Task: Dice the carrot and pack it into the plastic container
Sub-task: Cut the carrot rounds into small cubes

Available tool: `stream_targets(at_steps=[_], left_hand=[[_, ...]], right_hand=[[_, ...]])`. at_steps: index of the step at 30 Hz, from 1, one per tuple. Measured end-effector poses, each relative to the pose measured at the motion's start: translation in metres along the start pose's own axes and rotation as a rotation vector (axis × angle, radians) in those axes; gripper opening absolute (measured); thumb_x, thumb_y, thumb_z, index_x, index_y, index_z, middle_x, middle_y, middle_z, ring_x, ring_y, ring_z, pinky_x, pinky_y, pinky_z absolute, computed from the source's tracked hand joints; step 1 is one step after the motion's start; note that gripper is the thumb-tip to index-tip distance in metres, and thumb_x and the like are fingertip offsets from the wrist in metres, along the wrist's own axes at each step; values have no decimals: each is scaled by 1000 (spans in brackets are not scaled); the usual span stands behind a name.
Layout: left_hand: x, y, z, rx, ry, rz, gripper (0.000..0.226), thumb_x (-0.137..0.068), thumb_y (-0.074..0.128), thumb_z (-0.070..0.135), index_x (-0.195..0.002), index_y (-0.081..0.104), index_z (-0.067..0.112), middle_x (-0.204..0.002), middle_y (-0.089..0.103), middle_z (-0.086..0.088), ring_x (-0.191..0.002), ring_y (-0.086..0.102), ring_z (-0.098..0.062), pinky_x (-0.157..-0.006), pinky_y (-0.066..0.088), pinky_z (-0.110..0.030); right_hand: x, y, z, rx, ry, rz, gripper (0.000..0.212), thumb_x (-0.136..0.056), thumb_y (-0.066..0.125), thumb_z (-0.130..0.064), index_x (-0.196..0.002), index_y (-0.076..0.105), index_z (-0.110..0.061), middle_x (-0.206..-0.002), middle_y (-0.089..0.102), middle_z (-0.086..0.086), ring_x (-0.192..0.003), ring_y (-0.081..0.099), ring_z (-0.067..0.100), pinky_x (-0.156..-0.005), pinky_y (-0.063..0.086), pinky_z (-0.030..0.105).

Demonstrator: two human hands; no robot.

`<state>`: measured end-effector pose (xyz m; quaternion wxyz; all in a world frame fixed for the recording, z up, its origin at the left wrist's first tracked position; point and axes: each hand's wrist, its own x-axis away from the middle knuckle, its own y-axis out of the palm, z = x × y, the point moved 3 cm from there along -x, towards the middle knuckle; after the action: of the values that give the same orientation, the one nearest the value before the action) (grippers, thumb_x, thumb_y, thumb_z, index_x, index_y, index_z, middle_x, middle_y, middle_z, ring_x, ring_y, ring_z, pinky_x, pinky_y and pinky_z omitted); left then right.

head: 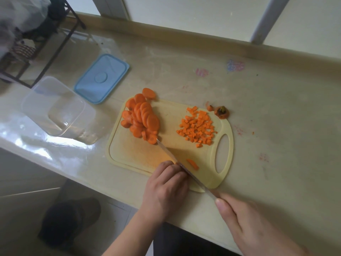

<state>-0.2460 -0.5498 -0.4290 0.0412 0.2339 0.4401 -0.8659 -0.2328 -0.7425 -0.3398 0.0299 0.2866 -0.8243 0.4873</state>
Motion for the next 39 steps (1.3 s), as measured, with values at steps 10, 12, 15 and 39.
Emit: stream_targets(at_steps=[10,12,15,39], left_hand=[[8,0,-6,26,-27,-4,8,-92,71,5,-91,76,-1,-97,70,-11,-94,64,-29,-86,55,-36],[8,-1,-7,44,-36,4,14,-95,67,8,-91,76,-1,-98,70,-11,-95,65,-28,-86,55,-36],[9,-1,-7,56,-42,12,22,-100,62,13,-91,76,-1,-99,71,-10,-97,66,-28,-87,56,-36],[-29,-108,-39,155,-461,297,17,-78,55,5,-79,68,16,-87,65,6,-83,63,-7,-74,52,-28]], right_hand=[[13,-7,6,-80,-58,-38,31,-95,30,-55,-113,55,-57,-115,52,-41,-118,35,-23,-101,12,-3],[15,-6,9,10,-65,-70,33,-97,32,-49,-119,56,-48,-128,49,-31,-127,27,-16,-108,4,4],[19,-3,12,-23,-40,-83,34,-97,32,-49,-121,56,-48,-126,54,-28,-127,20,-23,-106,3,-1],[22,-4,19,115,-97,-78,81,-75,-18,-76,-144,19,-55,-114,67,-12,-98,64,9,-83,51,27]])
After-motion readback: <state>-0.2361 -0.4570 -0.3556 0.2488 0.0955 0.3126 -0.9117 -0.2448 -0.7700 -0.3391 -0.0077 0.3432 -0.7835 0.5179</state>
